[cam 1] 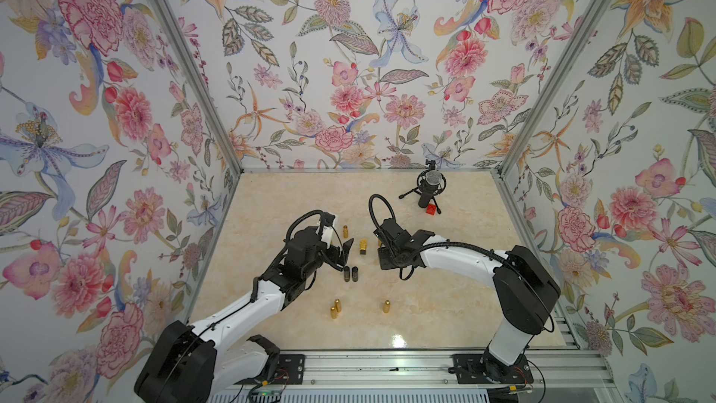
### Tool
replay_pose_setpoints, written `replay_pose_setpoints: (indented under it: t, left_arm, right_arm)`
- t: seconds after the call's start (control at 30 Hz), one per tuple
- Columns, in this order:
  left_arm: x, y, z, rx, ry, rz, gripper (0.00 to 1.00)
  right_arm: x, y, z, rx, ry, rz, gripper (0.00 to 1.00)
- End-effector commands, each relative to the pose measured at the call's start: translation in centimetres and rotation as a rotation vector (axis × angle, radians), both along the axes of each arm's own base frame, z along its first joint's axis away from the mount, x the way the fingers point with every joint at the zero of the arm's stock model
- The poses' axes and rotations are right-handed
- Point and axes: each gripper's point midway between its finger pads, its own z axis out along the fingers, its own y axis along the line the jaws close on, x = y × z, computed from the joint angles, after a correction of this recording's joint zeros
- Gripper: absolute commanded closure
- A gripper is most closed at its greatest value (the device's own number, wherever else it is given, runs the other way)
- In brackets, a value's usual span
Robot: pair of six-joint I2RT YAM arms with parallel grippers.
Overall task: Open the lipstick cap
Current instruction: Pick up the lipstick at the center of the board, then open the cover of the lipstick.
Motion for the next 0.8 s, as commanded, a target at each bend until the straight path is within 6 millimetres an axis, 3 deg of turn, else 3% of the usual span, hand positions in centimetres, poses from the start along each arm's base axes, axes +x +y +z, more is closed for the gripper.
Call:
replay_pose_setpoints:
  t: [0.0,0.27,0.4,0.53,0.6,0.77]
  left_arm:
    - [-1.4,-2.0,1.3,0.065,-0.104,-0.084,0.01]
    - [-4.4,-7.1,2.4,0.068,-0.226,-0.345,0.10]
    - [-5.8,-10.4,2.3,0.082,-0.256,-0.484,0.13]
    - [-5.7,-12.5,1.2,0.099,-0.240,-0.541,0.16]
    - [-5.7,-13.4,1.0,0.102,-0.247,-0.564,0.23]
    - [-5.2,-14.9,1.2,0.073,-0.262,-0.587,0.31]
  right_arm:
    - [-0.5,-0.5,3.5,0.098,0.003,0.004,0.82]
    - [-1.9,-3.2,9.6,0.224,0.024,0.021,0.81]
    - [-2.6,-3.3,11.9,0.300,0.045,0.052,0.80]
    - [-3.1,-2.7,13.6,0.357,0.059,0.076,0.80]
    - [-3.3,-2.4,14.2,0.389,0.072,0.087,0.80]
    - [-3.8,-1.7,14.0,0.415,0.112,0.108,0.80]
